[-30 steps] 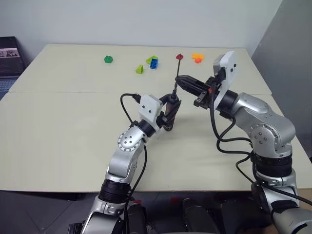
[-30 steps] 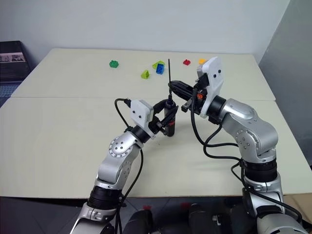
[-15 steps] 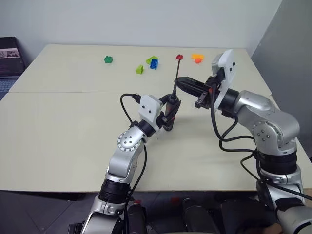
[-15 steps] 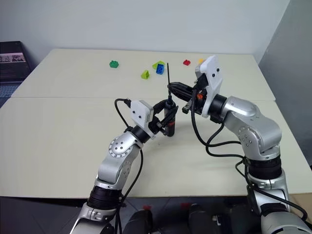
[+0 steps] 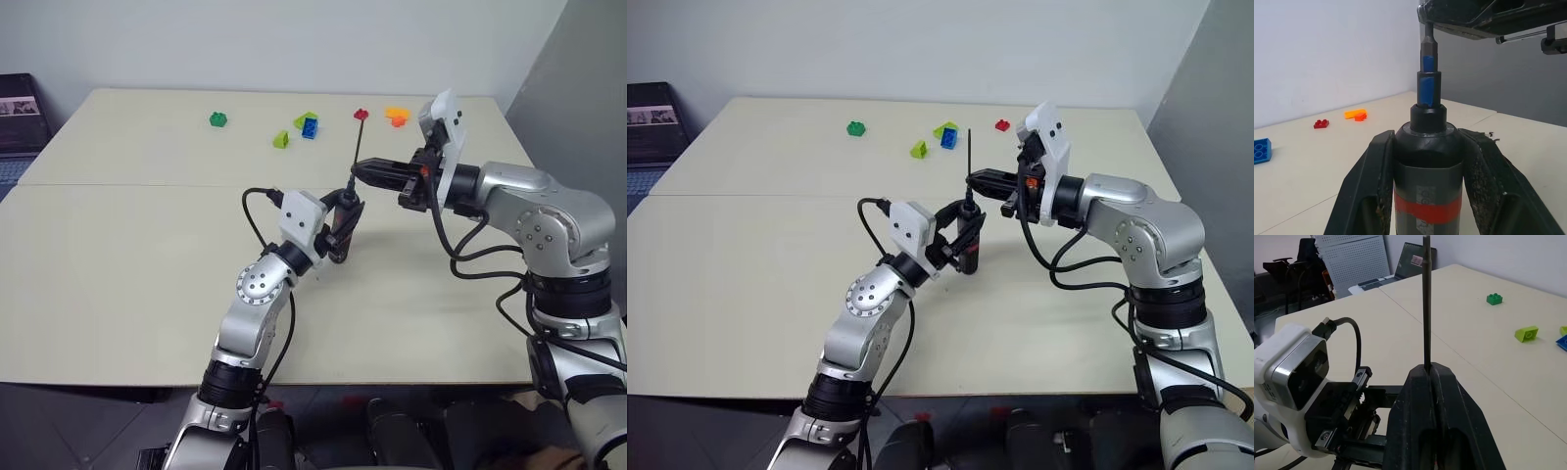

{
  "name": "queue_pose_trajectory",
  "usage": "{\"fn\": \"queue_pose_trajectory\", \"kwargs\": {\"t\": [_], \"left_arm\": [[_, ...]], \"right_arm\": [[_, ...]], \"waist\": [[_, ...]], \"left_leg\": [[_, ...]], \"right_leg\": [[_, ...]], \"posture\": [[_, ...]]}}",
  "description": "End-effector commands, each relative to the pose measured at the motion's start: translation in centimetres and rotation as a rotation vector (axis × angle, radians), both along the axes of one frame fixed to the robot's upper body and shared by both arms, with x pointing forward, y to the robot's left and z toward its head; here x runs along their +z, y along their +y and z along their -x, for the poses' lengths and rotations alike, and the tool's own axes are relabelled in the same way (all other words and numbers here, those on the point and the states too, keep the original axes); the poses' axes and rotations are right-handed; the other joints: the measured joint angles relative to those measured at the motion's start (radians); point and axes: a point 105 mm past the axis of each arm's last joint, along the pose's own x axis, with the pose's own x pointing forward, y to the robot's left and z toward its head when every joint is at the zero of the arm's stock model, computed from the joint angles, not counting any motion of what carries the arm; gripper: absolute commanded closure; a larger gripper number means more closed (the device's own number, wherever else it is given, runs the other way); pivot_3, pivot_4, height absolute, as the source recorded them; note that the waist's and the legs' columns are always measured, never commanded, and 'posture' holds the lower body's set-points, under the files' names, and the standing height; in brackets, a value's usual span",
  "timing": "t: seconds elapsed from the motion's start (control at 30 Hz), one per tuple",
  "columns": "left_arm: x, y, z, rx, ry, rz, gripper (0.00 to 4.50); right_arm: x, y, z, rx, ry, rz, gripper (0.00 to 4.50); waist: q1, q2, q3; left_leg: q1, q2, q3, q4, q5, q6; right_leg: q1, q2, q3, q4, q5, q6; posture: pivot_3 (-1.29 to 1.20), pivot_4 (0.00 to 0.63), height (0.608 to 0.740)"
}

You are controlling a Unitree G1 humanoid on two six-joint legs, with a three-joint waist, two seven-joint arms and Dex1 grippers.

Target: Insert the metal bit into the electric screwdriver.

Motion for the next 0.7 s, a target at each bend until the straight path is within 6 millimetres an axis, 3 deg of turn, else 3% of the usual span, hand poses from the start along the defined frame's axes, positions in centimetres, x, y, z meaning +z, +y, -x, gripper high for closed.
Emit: {"fn": "queue_pose_trajectory", "kwargs": {"t": [0.03,0.3,0.7], "left_arm": [[0.9,0.2,0.2,0.008,-0.037,0.014,2.86],[1.0,0.2,0.1,0.006,-0.037,0.012,2.86],[1.1,0.3,0.1,0.001,-0.041,0.011,2.86]], "right_arm": [[0.4,0.0,0.3,0.015,-0.01,-0.001,4.5],[0.8,0.1,0.6,0.022,-0.041,-0.027,4.5],[2.7,-1.1,1.6,0.037,-0.096,-0.109,1.85]], "waist": [[0.0,0.0,0.0],[0.0,0.0,0.0],[0.0,0.0,0.0]], "left_leg": [[0.0,0.0,0.0,0.0,0.0,0.0],[0.0,0.0,0.0,0.0,0.0,0.0],[0.0,0.0,0.0,0.0,0.0,0.0]], "right_leg": [[0.0,0.0,0.0,0.0,0.0,0.0],[0.0,0.0,0.0,0.0,0.0,0.0],[0.0,0.0,0.0,0.0,0.0,0.0]], "posture": [[0.0,0.15,0.74],[0.0,0.15,0.74],[0.0,0.15,0.74]]}}
